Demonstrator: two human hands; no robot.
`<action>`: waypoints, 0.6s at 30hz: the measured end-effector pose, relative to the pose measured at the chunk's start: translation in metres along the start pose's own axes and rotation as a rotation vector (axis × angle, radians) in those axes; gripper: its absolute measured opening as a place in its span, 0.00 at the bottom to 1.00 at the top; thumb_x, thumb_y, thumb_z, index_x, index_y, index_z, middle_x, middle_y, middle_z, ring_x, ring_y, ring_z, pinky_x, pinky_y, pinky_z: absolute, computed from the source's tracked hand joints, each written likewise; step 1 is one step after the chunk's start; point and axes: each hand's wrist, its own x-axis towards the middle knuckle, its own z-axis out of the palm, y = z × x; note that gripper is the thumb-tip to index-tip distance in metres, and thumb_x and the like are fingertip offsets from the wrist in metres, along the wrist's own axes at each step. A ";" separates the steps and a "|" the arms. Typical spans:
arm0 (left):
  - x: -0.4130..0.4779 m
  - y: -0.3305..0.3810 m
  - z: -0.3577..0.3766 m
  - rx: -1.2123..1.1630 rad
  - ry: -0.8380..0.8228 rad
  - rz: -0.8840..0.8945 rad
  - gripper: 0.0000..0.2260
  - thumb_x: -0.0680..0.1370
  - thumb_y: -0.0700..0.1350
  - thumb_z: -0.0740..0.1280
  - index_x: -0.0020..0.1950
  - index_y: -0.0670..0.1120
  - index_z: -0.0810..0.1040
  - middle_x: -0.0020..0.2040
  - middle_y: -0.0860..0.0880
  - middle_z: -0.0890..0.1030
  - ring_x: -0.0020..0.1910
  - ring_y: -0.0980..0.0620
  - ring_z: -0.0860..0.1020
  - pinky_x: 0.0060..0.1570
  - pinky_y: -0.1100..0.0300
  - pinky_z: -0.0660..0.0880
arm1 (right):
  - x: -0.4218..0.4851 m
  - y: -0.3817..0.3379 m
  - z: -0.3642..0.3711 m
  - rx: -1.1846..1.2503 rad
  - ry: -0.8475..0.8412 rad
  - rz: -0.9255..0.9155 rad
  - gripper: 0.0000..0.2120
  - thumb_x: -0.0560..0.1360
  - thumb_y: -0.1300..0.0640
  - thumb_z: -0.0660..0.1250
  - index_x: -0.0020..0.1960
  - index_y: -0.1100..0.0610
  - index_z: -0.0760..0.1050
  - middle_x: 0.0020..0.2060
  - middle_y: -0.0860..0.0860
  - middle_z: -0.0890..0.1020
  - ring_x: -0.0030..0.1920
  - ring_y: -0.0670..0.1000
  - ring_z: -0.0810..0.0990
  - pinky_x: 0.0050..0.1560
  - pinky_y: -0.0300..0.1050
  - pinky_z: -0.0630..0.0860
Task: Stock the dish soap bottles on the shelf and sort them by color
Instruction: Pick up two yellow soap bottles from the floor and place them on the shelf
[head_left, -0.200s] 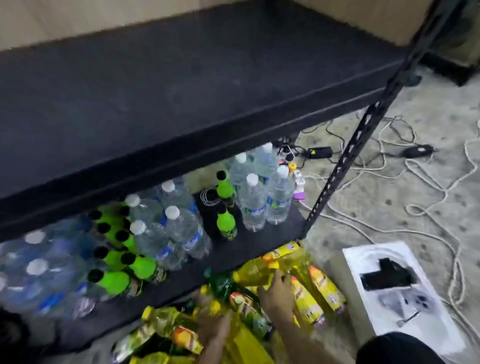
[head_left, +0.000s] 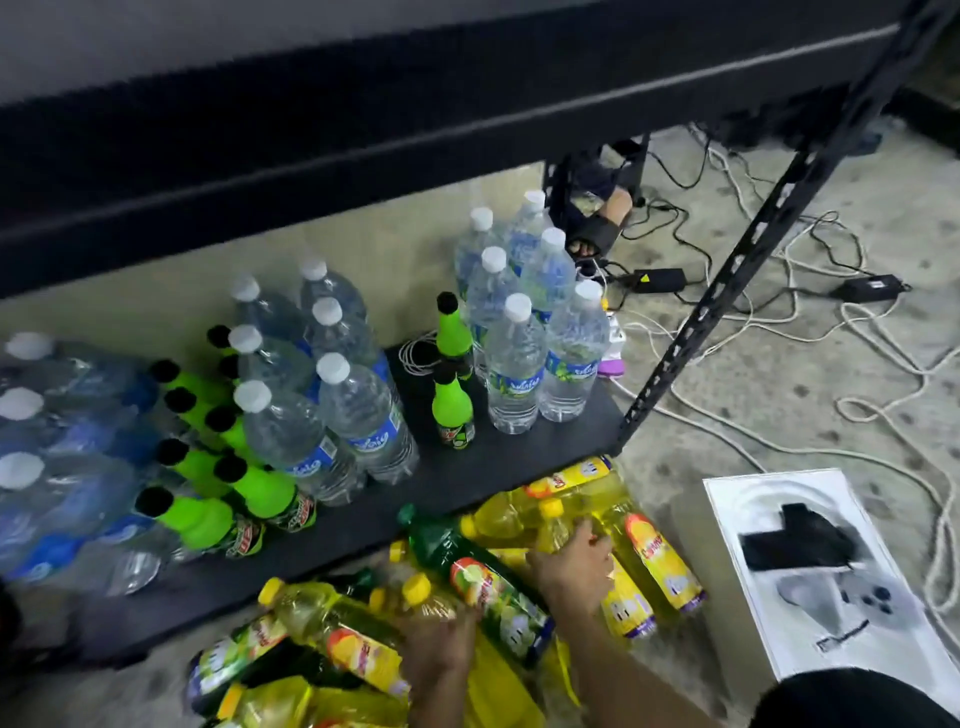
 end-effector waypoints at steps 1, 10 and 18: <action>-0.004 0.000 -0.001 0.040 -0.015 0.062 0.36 0.68 0.61 0.76 0.67 0.39 0.75 0.65 0.39 0.76 0.62 0.40 0.77 0.52 0.55 0.72 | 0.004 0.009 0.006 -0.011 -0.046 -0.015 0.44 0.67 0.43 0.73 0.76 0.50 0.56 0.69 0.59 0.69 0.69 0.63 0.69 0.66 0.59 0.69; -0.038 -0.010 -0.020 0.001 -0.092 0.312 0.23 0.69 0.58 0.77 0.53 0.44 0.74 0.53 0.42 0.82 0.49 0.42 0.80 0.42 0.56 0.73 | -0.012 0.028 -0.002 0.090 -0.022 -0.187 0.36 0.67 0.51 0.74 0.68 0.52 0.59 0.56 0.59 0.78 0.55 0.62 0.79 0.53 0.56 0.77; -0.132 0.005 -0.118 0.034 -0.081 0.708 0.40 0.67 0.59 0.77 0.72 0.48 0.64 0.69 0.45 0.73 0.68 0.42 0.73 0.66 0.49 0.71 | -0.091 -0.008 -0.128 0.372 0.128 -0.520 0.33 0.64 0.60 0.78 0.64 0.59 0.65 0.49 0.61 0.82 0.51 0.63 0.81 0.47 0.55 0.77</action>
